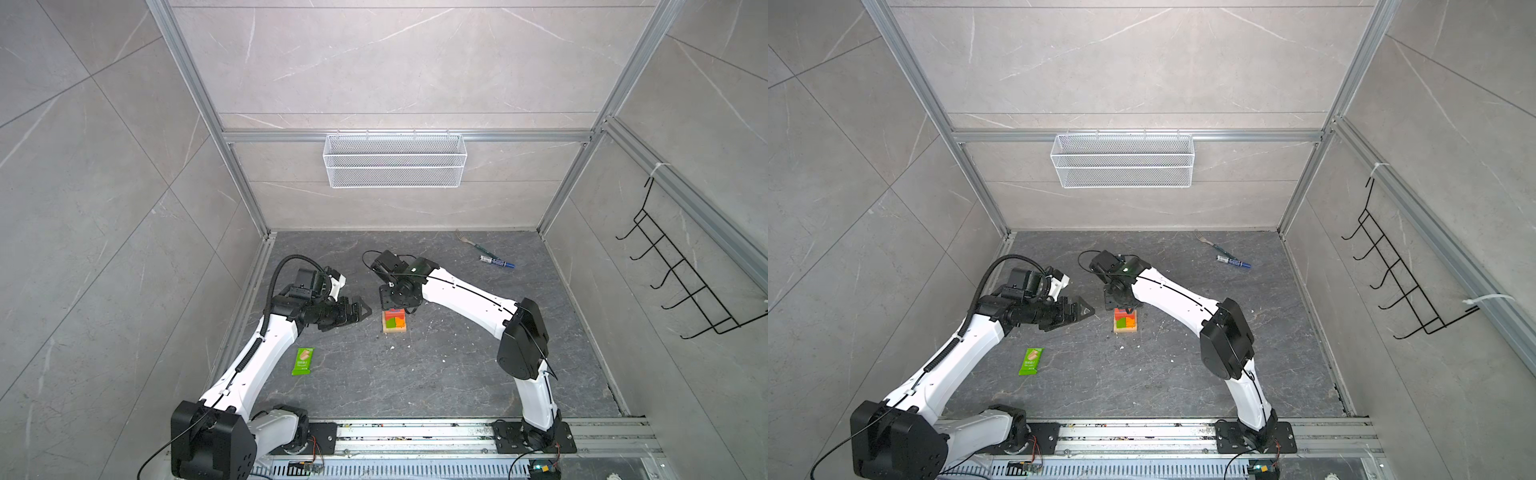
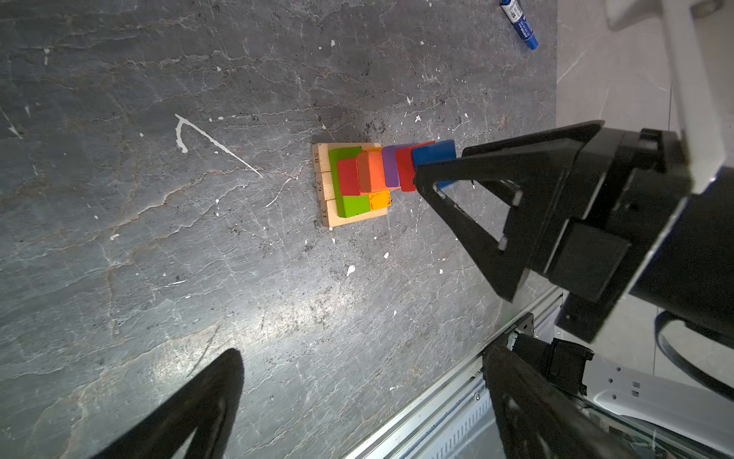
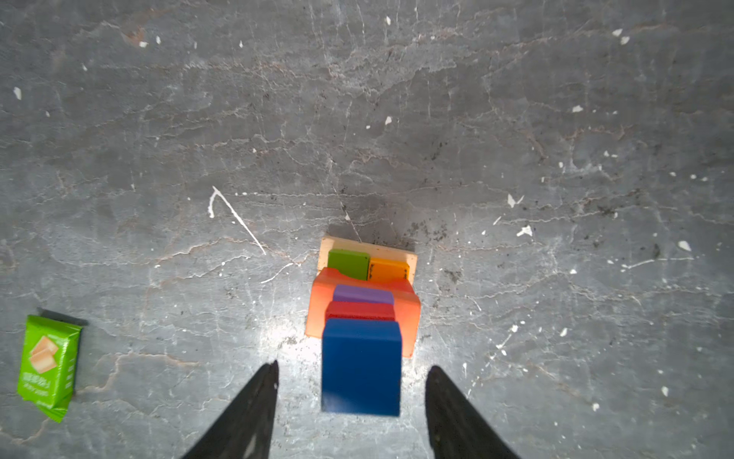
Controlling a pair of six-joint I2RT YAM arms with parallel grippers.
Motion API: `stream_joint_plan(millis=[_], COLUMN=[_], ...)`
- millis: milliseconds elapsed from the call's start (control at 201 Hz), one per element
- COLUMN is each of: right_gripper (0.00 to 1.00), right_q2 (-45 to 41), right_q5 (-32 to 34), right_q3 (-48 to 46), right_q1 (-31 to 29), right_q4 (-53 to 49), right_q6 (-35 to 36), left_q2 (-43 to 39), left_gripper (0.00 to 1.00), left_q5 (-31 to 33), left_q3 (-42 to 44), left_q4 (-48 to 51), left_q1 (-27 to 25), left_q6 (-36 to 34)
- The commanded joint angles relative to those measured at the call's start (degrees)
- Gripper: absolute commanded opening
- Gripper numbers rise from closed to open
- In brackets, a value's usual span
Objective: Build the wood block tower
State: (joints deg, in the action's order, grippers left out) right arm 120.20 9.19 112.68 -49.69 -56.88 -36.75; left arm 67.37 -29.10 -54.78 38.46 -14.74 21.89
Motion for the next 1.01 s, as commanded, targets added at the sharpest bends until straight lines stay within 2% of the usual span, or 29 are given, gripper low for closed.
stream_joint_plan(millis=[0, 115, 513, 1001], right_gripper=[0.46, 0.48, 0.43, 0.39], right_q2=[2.66, 4.16, 10.77, 13.86], right_q5=[-0.82, -3.37, -2.42, -4.09], right_q3=[3.62, 5.64, 16.63, 17.77], right_q1=[0.36, 0.99, 1.48, 1.62], right_q4=[-6.68, -8.20, -16.53, -16.23], right_q6=[-0.93, -1.09, -1.75, -2.55], left_q2=[-2.04, -2.94, -3.39, -4.63], left_gripper=[0.98, 0.98, 0.98, 0.98], left_q5=[-1.68, -2.72, -5.00, -4.92], left_q3=[-0.17, 0.35, 0.79, 1.25], left_q4=[-1.01, -2.03, -4.10, -4.27], left_q1=[0.42, 0.42, 0.57, 0.68], left_q6=[0.23, 0.79, 2.15, 2.69])
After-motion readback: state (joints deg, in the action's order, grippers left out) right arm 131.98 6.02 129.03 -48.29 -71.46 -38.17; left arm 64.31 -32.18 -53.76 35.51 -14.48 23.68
